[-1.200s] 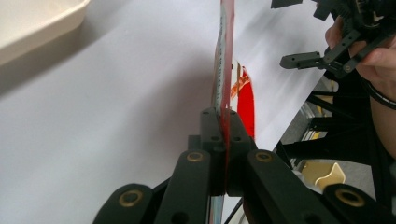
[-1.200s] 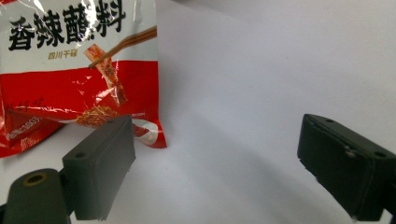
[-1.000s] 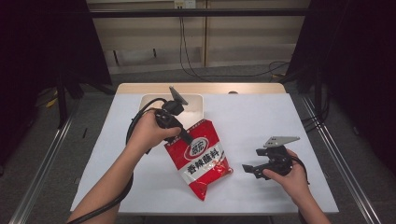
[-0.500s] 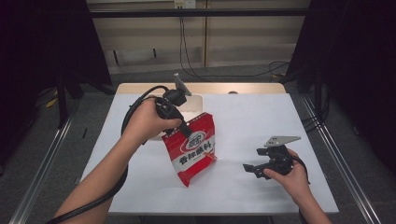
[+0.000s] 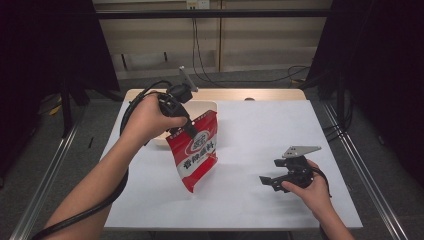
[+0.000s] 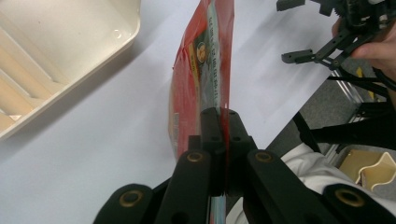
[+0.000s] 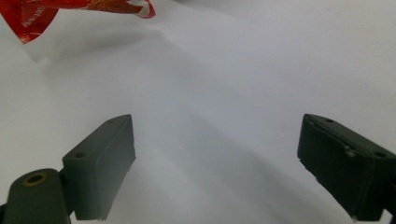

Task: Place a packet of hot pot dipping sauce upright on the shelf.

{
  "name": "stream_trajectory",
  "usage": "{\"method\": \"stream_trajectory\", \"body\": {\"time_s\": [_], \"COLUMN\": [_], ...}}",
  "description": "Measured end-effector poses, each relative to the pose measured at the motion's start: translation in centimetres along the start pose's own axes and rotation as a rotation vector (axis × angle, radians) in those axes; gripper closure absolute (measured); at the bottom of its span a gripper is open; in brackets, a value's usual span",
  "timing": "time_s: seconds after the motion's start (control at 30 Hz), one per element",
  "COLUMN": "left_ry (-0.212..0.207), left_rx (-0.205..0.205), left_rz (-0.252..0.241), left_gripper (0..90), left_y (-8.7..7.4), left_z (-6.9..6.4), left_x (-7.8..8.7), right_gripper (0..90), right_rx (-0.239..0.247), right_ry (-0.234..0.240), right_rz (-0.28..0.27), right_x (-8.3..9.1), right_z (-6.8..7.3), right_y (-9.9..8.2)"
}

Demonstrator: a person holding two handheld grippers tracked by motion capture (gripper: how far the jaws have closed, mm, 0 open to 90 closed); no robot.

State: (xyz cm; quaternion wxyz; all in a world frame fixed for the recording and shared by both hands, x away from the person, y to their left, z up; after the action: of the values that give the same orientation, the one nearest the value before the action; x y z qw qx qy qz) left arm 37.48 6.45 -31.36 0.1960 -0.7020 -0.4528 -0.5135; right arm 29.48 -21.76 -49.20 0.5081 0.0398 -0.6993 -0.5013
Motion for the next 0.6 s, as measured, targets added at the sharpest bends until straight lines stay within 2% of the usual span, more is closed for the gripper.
{"method": "stream_trajectory", "body": {"time_s": [0.13, 0.33, 0.6], "left_ry": [-0.006, 0.021, 0.022], "left_rx": [-0.009, -0.005, 0.002], "left_rz": [-0.007, -0.011, -0.02], "left_gripper": [90.0, 90.0, 90.0], "left_y": [0.1, 0.4, 1.0], "left_z": [-0.1, -0.1, 0.1], "left_x": [0.8, 1.6, 2.6], "right_gripper": [10.7, 10.5, 9.3], "right_rx": [0.001, 0.005, 0.004], "right_ry": [-0.001, 0.003, -0.002], "right_rz": [0.001, 0.001, 0.0], "right_x": [0.0, -0.1, 0.0], "right_z": [0.0, 0.1, 0.0], "right_y": [0.0, 0.1, 0.0]}}
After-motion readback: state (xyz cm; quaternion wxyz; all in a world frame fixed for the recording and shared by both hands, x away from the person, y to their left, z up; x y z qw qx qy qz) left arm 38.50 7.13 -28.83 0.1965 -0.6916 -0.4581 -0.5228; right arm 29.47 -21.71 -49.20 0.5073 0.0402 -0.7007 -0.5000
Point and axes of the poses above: each handheld gripper's, and its own axes: x roughly backward along the jaws, y roughly out of its top, z roughly to its left, the point moved 6 cm from there along -x, roughly forward along the jaws, and after that the axes turned 12 degrees about x, right-handed, at the moved point
